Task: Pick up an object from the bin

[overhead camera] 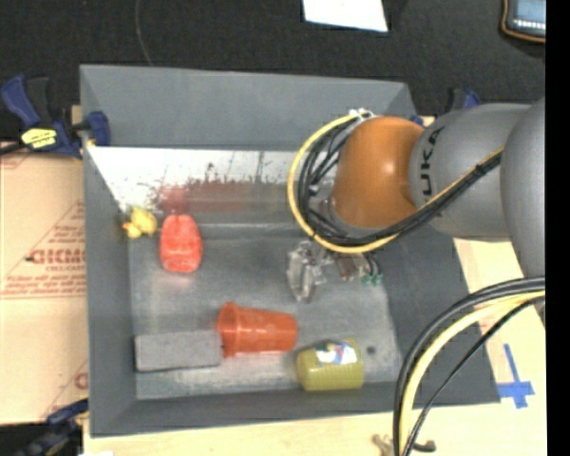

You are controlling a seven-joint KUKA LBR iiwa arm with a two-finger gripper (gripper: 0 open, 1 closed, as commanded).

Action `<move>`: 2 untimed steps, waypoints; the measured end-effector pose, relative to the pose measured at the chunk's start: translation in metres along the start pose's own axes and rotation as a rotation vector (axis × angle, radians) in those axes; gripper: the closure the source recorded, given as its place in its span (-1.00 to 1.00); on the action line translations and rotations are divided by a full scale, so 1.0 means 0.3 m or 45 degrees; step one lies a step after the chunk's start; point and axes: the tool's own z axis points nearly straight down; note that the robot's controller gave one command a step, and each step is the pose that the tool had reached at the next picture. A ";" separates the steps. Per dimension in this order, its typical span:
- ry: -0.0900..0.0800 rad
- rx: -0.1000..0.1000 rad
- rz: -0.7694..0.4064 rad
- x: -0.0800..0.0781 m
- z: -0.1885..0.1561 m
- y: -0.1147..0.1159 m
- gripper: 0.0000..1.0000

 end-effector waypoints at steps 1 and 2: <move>-0.008 0.003 0.000 -0.007 -0.108 -0.003 1.00; -0.016 0.005 0.001 -0.013 -0.152 -0.006 1.00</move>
Offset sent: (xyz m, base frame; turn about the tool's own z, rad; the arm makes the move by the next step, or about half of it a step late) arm 0.0015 -0.0003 0.0382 0.0001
